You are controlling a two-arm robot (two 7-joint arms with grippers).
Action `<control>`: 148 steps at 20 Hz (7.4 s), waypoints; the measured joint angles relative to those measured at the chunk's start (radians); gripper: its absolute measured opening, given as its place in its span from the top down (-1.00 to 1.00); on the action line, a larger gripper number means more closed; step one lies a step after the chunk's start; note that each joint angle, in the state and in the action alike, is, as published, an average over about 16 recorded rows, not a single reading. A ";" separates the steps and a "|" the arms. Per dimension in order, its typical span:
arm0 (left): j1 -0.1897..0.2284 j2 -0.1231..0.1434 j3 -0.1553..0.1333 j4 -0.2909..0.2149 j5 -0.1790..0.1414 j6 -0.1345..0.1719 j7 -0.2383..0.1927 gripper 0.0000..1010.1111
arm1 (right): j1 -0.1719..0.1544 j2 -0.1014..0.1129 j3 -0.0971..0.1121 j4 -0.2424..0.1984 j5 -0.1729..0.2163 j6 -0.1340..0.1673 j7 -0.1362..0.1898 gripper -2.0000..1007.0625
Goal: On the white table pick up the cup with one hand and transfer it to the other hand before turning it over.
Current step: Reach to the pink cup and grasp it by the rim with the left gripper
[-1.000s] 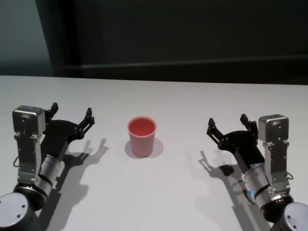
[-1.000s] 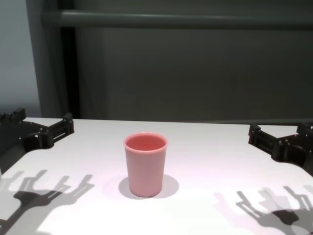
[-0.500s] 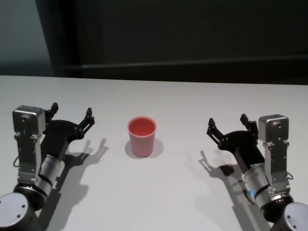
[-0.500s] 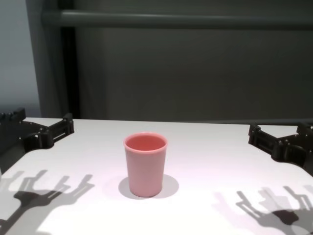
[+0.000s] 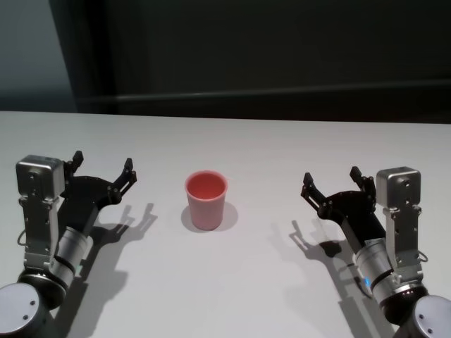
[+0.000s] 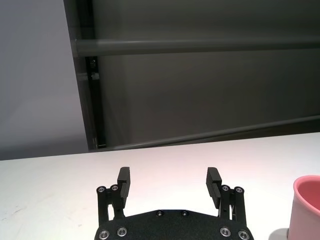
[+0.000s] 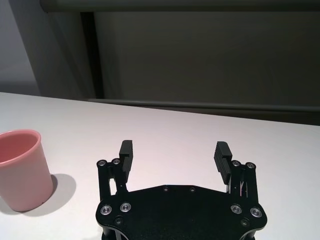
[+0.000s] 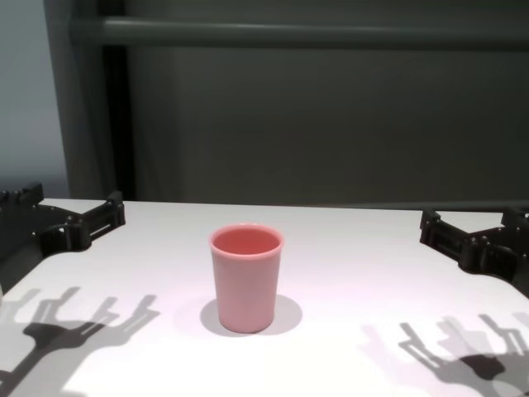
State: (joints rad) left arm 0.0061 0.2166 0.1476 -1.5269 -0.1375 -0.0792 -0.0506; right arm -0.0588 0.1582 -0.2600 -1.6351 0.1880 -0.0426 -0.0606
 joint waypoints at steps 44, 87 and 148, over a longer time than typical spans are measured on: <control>-0.011 0.073 -0.007 -0.122 0.118 0.078 -0.074 -0.98 | 0.000 0.000 0.000 0.000 0.000 0.000 0.000 -0.99; -0.329 0.513 0.375 -0.331 0.584 0.211 -0.635 -0.98 | 0.000 0.000 0.000 0.000 0.000 0.000 0.000 -0.99; -0.704 0.338 0.790 -0.097 0.962 0.328 -0.952 -0.89 | 0.000 0.000 0.000 0.000 0.000 0.000 0.000 -0.99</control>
State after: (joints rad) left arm -0.6983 0.5541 0.9376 -1.6242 0.8248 0.2492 -1.0025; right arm -0.0587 0.1582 -0.2601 -1.6350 0.1880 -0.0426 -0.0606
